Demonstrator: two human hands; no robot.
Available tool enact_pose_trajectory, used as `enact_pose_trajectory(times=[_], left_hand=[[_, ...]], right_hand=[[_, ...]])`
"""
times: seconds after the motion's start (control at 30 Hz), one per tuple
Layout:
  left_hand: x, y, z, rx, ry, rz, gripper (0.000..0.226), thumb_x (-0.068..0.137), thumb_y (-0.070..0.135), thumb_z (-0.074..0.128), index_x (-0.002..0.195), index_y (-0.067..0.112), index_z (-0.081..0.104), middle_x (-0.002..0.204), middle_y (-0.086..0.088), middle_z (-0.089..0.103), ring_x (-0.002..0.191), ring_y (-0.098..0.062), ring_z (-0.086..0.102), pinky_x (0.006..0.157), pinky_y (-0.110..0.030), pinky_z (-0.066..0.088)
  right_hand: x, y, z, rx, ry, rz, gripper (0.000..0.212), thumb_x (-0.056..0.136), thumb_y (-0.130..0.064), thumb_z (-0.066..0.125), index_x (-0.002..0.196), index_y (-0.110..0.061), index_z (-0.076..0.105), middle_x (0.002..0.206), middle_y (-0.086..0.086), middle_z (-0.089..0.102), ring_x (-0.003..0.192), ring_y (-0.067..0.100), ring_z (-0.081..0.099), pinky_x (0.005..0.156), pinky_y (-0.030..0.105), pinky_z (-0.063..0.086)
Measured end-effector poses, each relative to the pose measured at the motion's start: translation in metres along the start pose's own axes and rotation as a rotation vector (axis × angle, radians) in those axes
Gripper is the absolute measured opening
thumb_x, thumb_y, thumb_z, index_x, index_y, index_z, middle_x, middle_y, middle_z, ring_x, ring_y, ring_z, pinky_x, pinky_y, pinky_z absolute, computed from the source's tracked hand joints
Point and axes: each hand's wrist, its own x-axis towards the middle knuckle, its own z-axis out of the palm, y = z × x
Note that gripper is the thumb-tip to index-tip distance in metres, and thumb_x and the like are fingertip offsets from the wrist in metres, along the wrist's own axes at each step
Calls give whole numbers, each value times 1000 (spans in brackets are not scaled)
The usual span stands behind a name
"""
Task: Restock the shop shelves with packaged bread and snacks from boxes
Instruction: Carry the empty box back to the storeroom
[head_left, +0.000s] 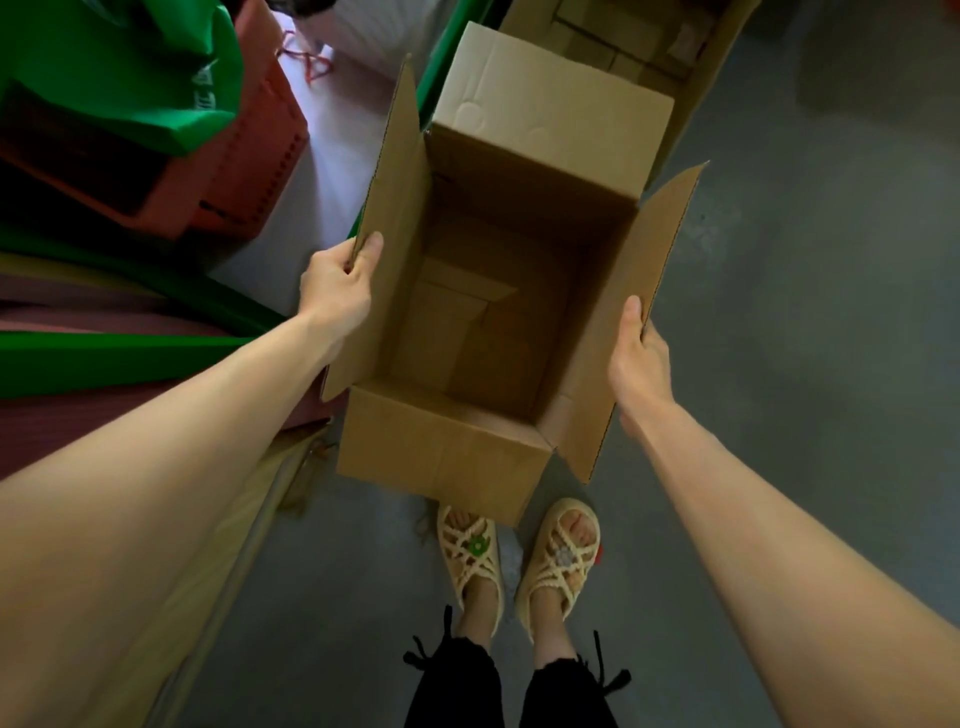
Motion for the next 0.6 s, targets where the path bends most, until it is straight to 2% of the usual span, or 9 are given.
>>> enact_pose_trajectory(times=[0.07,0.13,0.23,0.33,0.43,0.5,0.53,0.6], left_hand=[[10,-2,2,-9,4,6,37,100,44,44,115,18,66,90,1,62,77,-7,55,71,-24,45],[17,-3,3,-5,-5,7,34,100,44,44,114,22,66,88,7,57,71,1,48,68,-16,41],[32,-7,3,-4,-24,24,25,100,45,45,89,29,60,87,6,55,72,-2,46,67,-19,39],[41,-8,3,10,-30,36,26,100,45,45,78,32,52,81,10,51,67,0,42,63,-16,36],[52,-9,5,19,-28,67,24,100,44,45,81,33,54,90,6,52,67,2,41,63,-12,35],[56,-9,6,22,-32,74,21,100,42,45,92,30,61,94,5,55,70,2,45,65,-11,36],[58,-9,7,19,-31,76,23,100,42,46,97,28,63,94,3,56,74,-2,48,66,-13,37],[62,-11,6,18,-25,82,27,99,43,47,95,22,64,89,-1,55,79,-11,48,64,-18,38]], right_hand=[[5,0,7,-3,4,-9,65,101,-55,22,152,-15,26,156,5,31,144,25,28,119,42,22],[8,0,11,-2,12,-13,65,100,-56,22,151,-16,28,155,5,33,143,25,29,119,44,22],[14,1,18,13,26,-15,65,100,-56,22,151,-16,29,155,5,33,143,25,29,119,44,22],[18,1,22,27,37,-14,66,100,-57,22,151,-15,28,155,5,33,143,25,29,119,44,22],[23,3,29,44,47,-14,66,100,-56,23,151,-14,29,155,6,33,143,25,29,119,43,23],[22,3,33,55,44,-31,64,101,-54,24,151,-14,30,154,6,34,143,24,30,118,40,23],[23,3,35,55,43,-42,63,101,-53,24,150,-14,30,154,5,35,142,23,31,118,39,23],[22,3,37,53,49,-59,61,102,-51,24,150,-14,32,153,6,37,142,23,32,118,36,24]])
